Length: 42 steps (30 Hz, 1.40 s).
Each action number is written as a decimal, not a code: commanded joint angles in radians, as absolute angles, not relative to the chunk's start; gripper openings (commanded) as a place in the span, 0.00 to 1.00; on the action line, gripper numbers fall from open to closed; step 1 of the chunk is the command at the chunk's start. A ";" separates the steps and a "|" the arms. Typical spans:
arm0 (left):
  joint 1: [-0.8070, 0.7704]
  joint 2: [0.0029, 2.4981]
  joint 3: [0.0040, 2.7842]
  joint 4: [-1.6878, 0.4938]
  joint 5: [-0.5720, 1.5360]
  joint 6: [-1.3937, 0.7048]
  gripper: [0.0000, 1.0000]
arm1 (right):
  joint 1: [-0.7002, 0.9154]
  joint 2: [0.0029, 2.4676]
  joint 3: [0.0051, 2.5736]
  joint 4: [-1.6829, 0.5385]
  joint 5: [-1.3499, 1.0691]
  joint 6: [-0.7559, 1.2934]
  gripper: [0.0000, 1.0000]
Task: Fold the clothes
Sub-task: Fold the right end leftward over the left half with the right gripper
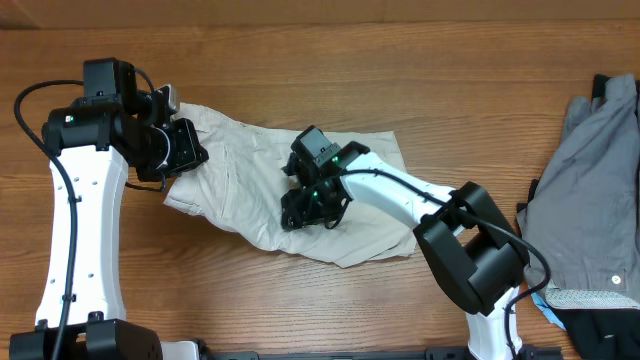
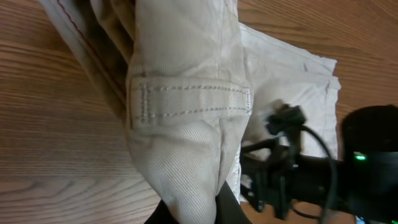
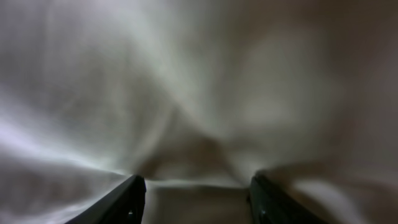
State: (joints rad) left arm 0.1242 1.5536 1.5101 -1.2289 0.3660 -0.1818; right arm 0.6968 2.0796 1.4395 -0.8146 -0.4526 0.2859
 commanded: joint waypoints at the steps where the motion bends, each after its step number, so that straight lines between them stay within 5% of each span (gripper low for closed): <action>1: 0.121 1.523 1.546 -1.223 0.337 -0.157 0.05 | 0.641 1.963 1.539 -0.911 -0.244 0.289 0.60; 11: 0.052 1.523 1.546 -1.219 0.341 -0.157 0.06 | 0.368 1.831 1.527 -1.249 -0.128 0.302 0.62; 23: -0.264 1.548 1.538 -1.153 0.331 -0.273 0.07 | 0.301 1.831 1.123 -1.061 -0.136 0.299 0.63; 42: -0.583 1.802 1.538 -0.993 0.317 -0.405 0.08 | 0.301 1.831 1.086 -1.022 -0.135 0.299 0.63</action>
State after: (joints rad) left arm -0.5415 1.7817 1.5124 -1.0271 0.2985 -0.3584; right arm 0.3008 1.8301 1.0916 -1.0241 -0.1413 0.3058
